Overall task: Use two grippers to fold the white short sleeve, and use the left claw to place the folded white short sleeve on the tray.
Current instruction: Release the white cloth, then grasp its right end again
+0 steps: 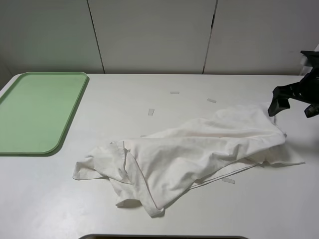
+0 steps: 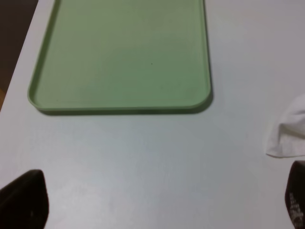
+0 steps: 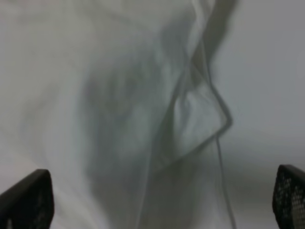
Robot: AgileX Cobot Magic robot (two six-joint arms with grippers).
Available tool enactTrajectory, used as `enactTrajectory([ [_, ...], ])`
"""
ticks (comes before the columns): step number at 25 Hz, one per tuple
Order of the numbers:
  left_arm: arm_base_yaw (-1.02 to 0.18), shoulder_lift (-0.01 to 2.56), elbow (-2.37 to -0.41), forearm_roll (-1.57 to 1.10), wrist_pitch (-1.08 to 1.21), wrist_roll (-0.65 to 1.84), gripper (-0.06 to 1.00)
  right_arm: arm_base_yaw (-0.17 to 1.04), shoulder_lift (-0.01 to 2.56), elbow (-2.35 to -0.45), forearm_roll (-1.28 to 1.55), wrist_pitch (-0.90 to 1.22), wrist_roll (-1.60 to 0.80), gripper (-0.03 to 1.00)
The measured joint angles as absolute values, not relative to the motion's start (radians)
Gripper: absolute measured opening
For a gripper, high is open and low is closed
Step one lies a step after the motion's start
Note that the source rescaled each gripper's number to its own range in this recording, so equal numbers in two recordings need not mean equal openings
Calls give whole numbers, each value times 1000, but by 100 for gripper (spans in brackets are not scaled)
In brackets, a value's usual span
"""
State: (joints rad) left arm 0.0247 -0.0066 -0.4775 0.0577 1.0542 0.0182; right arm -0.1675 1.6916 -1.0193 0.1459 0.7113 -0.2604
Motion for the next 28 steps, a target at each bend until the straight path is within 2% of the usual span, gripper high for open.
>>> enactTrajectory([
  [6, 25, -7, -478, 58, 1054, 18, 100, -168, 1819, -1103, 165, 690, -376, 100],
  [13, 25, -7, -476, 58, 1054, 18, 100, -168, 1908, -1118, 194, 590, -553, 100],
  [28, 25, -7, -476, 58, 1054, 18, 100, -168, 2007, -1118, 321, 570, -690, 100],
])
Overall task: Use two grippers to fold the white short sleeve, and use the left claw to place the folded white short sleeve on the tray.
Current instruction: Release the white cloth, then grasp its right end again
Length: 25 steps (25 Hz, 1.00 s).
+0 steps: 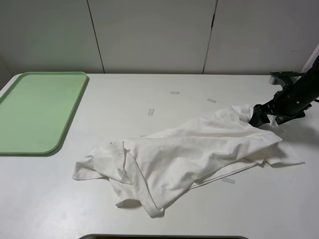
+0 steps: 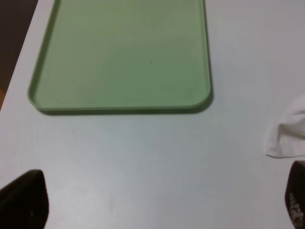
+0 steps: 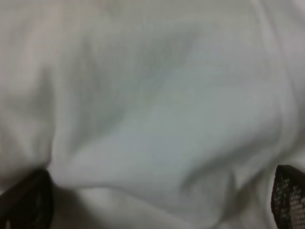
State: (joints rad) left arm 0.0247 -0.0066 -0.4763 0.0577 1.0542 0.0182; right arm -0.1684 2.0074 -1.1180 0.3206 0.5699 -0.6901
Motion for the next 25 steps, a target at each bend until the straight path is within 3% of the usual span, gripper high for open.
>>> enactTrajectory([
  [13, 25, -7, -476, 58, 1054, 18, 100, -195, 2059, -1131, 532, 659, -794, 100],
  [15, 25, -7, -476, 58, 1054, 18, 100, -195, 2060, -1131, 546, 699, -800, 86],
  [18, 25, -7, -476, 58, 1054, 18, 100, -195, 2063, -1131, 548, 708, -800, 78],
  [19, 25, -7, -476, 58, 1054, 18, 100, -195, 2071, -1131, 548, 724, -799, 53],
  [20, 25, -7, -476, 58, 1054, 18, 100, -195, 2071, -1131, 548, 724, -799, 53],
  [21, 25, -7, -476, 58, 1054, 18, 100, -195, 2079, -1127, 545, 729, -797, 15],
  [25, 25, -7, -476, 58, 1054, 18, 100, -195, 2078, -1127, 523, 724, -785, 13],
])
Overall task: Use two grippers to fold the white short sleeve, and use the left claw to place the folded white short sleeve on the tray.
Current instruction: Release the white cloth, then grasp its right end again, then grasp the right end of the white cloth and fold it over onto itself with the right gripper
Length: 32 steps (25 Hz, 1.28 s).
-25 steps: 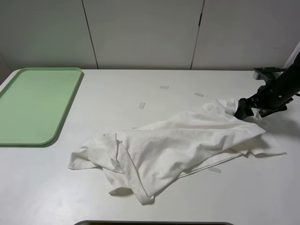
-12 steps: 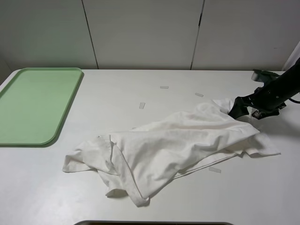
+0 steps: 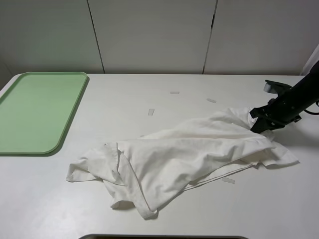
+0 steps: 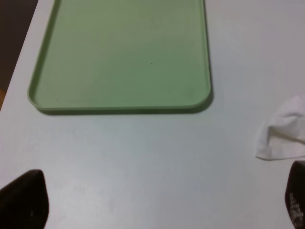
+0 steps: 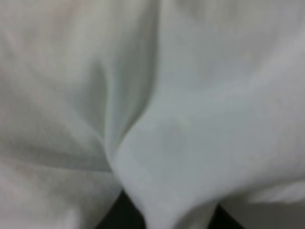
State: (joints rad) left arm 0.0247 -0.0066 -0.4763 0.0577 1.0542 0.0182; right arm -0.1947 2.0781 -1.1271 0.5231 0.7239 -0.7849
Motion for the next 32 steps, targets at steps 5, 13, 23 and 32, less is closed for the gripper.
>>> enactTrajectory([
  [5, 25, -7, -476, 58, 1054, 18, 100, -167, 2028, -1124, 342, 701, -664, 13],
  [13, 25, -7, -476, 59, 1057, 18, 100, -53, 1838, -1121, 57, 661, -380, 13],
  [23, 25, -7, -476, 59, 1057, 18, 100, 100, 1811, -1121, 0, 759, -217, 13],
  [32, 25, -7, -476, 59, 1057, 18, 100, 256, 1811, -1099, 103, 731, -127, 13],
])
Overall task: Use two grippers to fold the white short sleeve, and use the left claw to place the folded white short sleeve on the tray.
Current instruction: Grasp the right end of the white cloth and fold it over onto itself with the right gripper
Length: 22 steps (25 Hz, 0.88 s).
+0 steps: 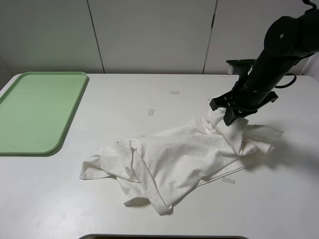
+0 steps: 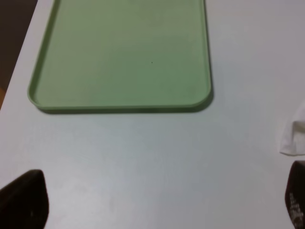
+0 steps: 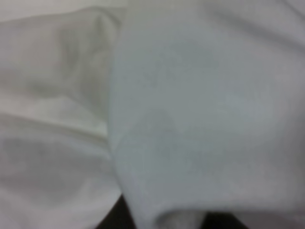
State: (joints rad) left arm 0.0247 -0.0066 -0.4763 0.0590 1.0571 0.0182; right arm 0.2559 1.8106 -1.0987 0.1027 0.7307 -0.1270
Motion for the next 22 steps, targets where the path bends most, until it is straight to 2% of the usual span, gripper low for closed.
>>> enactTrajectory([
  [9, 25, -7, -476, 59, 1057, 18, 100, 272, 1811, -1049, 195, 721, -126, 13],
  [15, 25, -7, -476, 59, 1057, 18, 100, 350, 1811, -1047, 343, 694, -208, 13],
  [17, 25, -7, -476, 59, 1057, 18, 100, 352, 1811, -1047, 395, 694, -238, 20],
  [18, 25, -7, -476, 59, 1057, 18, 100, 352, 1811, -1047, 395, 694, -238, 20],
  [19, 25, -7, -476, 59, 1057, 18, 100, 352, 1811, -1047, 407, 696, -244, 30],
  [20, 25, -7, -476, 59, 1057, 18, 100, 352, 1811, -1047, 410, 699, -245, 35],
  [21, 25, -7, -476, 59, 1057, 18, 100, 352, 1811, -1047, 416, 708, -250, 49],
  [22, 25, -7, -476, 59, 1057, 18, 100, 352, 1811, -1047, 416, 708, -250, 49],
])
